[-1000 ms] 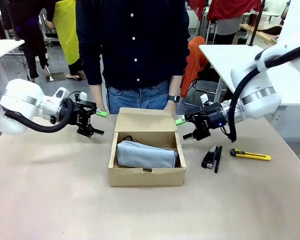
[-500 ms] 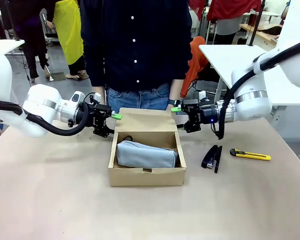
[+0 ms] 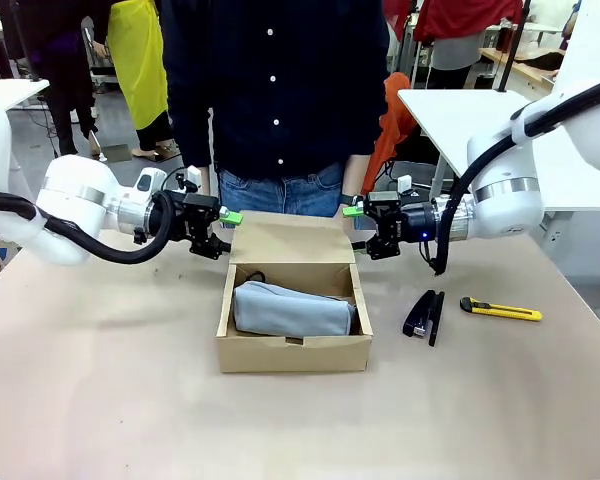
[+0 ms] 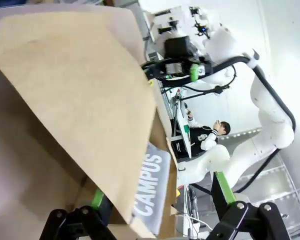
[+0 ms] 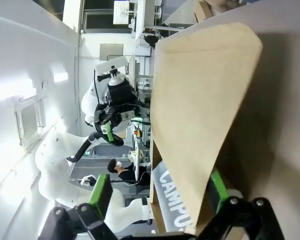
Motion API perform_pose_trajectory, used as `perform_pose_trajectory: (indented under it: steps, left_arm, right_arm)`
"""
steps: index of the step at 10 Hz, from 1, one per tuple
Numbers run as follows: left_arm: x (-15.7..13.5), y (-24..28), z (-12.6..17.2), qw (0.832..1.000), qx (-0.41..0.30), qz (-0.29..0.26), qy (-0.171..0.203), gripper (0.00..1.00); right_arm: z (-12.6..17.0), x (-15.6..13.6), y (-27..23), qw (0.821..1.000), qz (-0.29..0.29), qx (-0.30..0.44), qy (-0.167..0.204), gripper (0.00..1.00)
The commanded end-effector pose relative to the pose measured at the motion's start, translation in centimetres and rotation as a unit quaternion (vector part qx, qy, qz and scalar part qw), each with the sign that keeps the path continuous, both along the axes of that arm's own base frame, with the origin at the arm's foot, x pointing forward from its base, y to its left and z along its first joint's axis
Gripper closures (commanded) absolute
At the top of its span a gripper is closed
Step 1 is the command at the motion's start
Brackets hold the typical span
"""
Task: Pack the item into the box.
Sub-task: Close the Mailer Box.
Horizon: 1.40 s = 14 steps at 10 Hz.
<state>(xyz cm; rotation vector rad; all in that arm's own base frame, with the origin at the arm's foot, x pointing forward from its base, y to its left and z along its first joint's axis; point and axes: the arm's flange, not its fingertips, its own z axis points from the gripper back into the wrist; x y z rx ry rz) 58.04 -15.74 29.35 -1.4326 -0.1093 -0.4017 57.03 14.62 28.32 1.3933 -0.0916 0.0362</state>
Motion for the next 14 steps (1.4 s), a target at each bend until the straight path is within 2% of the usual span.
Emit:
perform_pose_trajectory:
  steps: [1,2,4,8,11,12,14]
  left_arm:
    - [-2.2,0.5,1.1,0.999,-0.021,0.004,-0.034,0.0]
    - [-2.3,0.5,1.3,0.999,-0.022,0.004,-0.037,0.0]
    - [-2.6,0.5,1.8,0.999,-0.023,0.006,-0.048,0.0]
    - [-4.6,0.5,3.7,0.995,-0.028,0.014,-0.092,0.0]
    - [-6.1,0.6,4.9,0.991,-0.028,-0.017,-0.128,0.0]
    - [-5.6,0.8,4.5,0.995,-0.015,-0.02,-0.093,0.0]
    - [-5.0,0.4,5.0,0.994,-0.023,-0.006,-0.106,0.0]
  right_arm:
    - [0.5,-1.3,0.2,1.0,0.014,0.008,-0.019,0.0]
    - [0.7,-1.7,0.2,1.0,0.024,0.011,-0.017,0.0]
    - [1.7,-2.7,0.0,0.999,0.029,0.02,-0.037,0.0]
    - [3.4,-5.2,-0.4,0.996,0.063,0.034,-0.055,0.0]
    - [3.6,-6.2,0.0,0.995,0.07,0.023,-0.065,0.0]
    - [3.7,-5.0,-0.2,0.997,0.059,0.036,-0.046,0.0]
    - [3.7,-5.0,-0.2,0.997,0.059,0.036,-0.046,0.0]
